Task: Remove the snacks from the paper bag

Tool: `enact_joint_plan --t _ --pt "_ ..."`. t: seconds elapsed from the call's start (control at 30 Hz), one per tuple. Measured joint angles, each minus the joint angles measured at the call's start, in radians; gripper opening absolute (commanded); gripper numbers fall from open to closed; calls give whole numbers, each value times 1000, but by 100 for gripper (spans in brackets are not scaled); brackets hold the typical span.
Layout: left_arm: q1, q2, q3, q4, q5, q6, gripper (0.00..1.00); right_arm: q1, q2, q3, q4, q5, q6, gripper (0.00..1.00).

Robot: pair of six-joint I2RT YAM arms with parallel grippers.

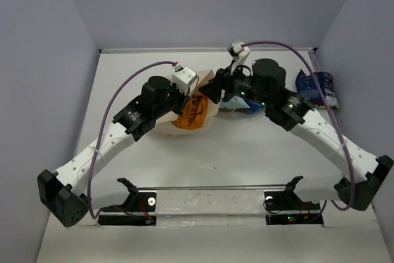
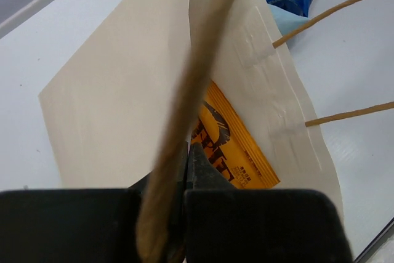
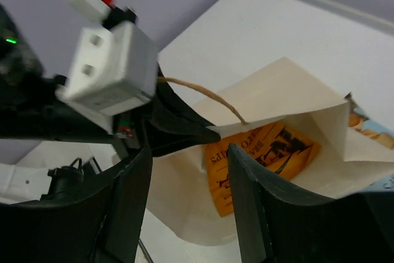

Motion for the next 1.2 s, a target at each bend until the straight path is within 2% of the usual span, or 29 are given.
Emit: enact_joint_plan --t 0.13,0.23,0.33,0.4,0.67,0.83,1.03,1.1,1.17,1.2 --pt "0 0 17 -3 -53 -30 0 0 127 -67 15 -45 37 53" --pt "0 -2 22 -6 -87 -48 0 -2 144 -167 0 -37 59 52" --pt "0 -2 22 -8 -93 -63 0 -1 150 -178 7 -37 82 52" --pt "0 -2 22 -7 -93 -71 0 -1 159 -178 21 -33 103 58" --pt "0 -2 22 -3 -92 -99 0 -2 287 -187 32 228 259 75" --pt "0 -3 22 0 -72 -111 0 -5 401 -127 31 332 296 80" --pt "0 -10 22 0 -63 -130 0 -6 461 -112 31 373 346 82" --pt "0 -13 22 0 -62 -138 0 -9 481 -112 38 370 360 78" --pt "1 -13 21 -1 -60 -144 0 -12 501 -112 50 350 373 68" --pt "1 -13 21 -2 -58 -146 0 -13 513 -112 64 332 385 54"
